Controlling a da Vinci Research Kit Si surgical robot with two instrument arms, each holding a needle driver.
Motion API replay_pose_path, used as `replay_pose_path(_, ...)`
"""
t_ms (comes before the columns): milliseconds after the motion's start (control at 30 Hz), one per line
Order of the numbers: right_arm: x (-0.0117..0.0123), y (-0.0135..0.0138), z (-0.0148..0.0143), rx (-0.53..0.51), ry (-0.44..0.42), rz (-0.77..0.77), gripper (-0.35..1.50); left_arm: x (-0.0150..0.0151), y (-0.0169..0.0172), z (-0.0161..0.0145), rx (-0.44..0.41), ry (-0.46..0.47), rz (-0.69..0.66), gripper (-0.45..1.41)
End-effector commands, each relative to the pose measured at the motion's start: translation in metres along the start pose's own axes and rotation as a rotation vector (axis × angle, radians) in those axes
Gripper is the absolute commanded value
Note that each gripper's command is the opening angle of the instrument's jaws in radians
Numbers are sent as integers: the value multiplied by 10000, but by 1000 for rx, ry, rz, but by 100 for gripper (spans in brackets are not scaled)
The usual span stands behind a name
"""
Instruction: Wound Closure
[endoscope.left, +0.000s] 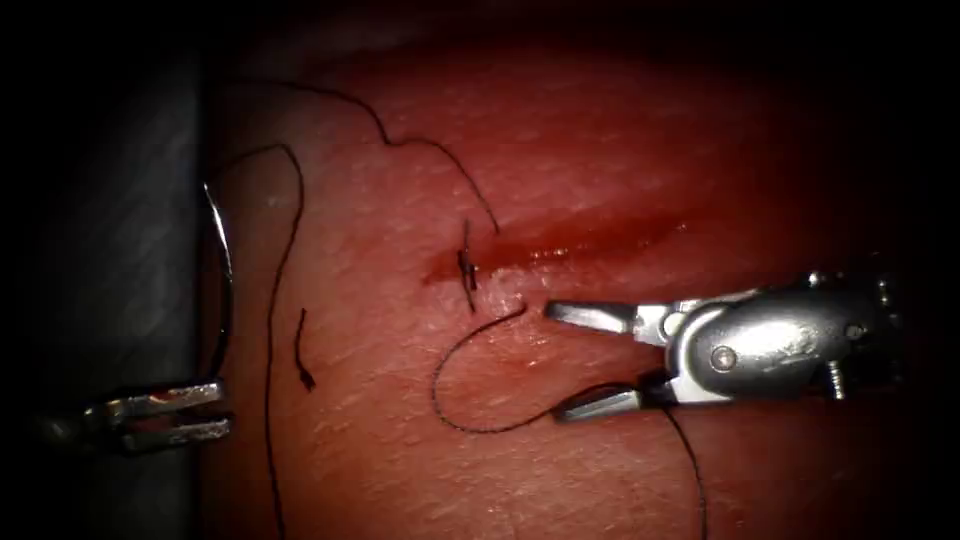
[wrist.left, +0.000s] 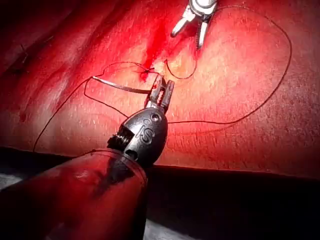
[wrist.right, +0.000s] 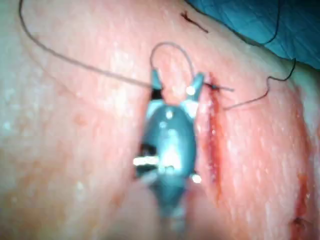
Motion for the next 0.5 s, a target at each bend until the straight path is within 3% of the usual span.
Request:
replay_pose_path(33, -7, 0, 5, 1, 0, 4, 72, -5, 4, 6, -1, 2, -1, -45)
replay_pose_path(100, -14, 7, 4, -2, -3, 8, 71, -5, 4, 6, -1, 2, -1, -45)
replay_pose_path(233, -24, 10, 0, -8, -5, -19, 108, -5, 5, 6, -1, 2, -1, -45)
replay_pose_path(500, -31, -11, -50, 58, -13, -45, 104, -6, 2, 0, -4, 2, -1, -45)
